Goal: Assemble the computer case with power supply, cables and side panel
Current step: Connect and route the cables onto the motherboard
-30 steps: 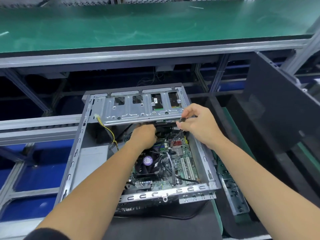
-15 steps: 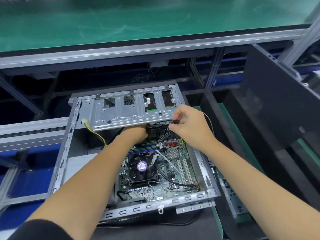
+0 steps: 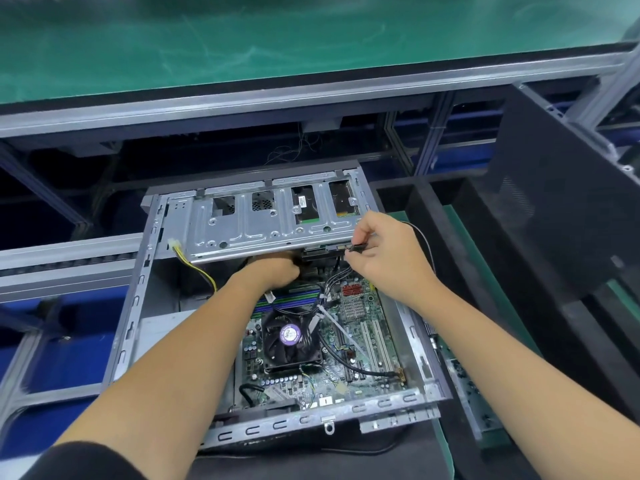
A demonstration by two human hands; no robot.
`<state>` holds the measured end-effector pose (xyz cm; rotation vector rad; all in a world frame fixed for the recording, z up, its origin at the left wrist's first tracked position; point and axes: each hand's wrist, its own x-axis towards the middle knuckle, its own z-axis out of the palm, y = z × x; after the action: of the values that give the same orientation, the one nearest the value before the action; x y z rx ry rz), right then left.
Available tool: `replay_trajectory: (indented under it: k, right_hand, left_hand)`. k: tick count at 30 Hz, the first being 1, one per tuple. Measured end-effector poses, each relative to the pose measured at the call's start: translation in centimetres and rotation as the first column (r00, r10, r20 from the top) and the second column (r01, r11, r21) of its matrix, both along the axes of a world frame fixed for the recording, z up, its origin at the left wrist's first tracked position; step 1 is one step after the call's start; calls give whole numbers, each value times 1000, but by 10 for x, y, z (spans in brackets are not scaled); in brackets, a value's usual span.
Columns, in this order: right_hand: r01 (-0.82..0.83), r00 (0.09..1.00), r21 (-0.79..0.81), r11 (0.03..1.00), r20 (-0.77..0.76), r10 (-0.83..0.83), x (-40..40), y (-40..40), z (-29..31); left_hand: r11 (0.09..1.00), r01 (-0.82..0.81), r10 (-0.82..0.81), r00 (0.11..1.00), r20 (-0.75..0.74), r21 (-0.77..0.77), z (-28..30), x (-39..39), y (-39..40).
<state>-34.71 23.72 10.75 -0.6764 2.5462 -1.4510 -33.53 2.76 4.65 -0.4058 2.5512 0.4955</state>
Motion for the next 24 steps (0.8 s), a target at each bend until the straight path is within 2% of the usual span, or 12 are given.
replay_trajectory:
  k: [3,6,8,9,11,12,15,17,19,22,24]
  right_hand:
    - [7,1000,-20,1000,0,-7,0,0,-1]
    - [-6,1000,-29,1000,14,7,0,0,-2]
    - [-10,1000,-31,999,16,11,0,-1,-3]
    - [-12,1000,-27,1000,14,13,0,-1,-4]
    - [-16,1000,-24,1000,6,16,0,-1,-5]
    - [-16,1000,-24,1000,1,16,0,-1,-5]
    - [-20,999,-22,1000,-25,19,-1,0,-6]
    - [-20,999,-25,999,-35,20,-2,-1,-6]
    - [-19,999,-31,999,-27,18,-2,-1,-7]
    - [-27,999,-36,999,-21,26,-2,0,-7]
    - [-32,999,-33,999,-26,31,-2,0,-7]
  left_hand:
    - [998,-66,66,998,-1,-25,-1,-3,1]
    - [979,-173,164,983,87,106,4,-6,-4]
    - [958,-221,218,975,36,181,11,-6,-6]
    - [911,-343,349,937,16,229,9,-9,-8]
    - [884,-433,421,901,100,178,6,1,-13]
    - [847,-508,506,861,58,154,7,4,-11]
    - [776,-493,539,842,-7,394,2,10,-8]
    - [742,-524,585,811,-20,419,-2,14,-8]
    - [774,-506,555,832,-23,380,-6,14,-9]
    - [888,-417,427,904,-9,192,4,16,1]
    - [923,-359,368,928,-50,138,5,16,4]
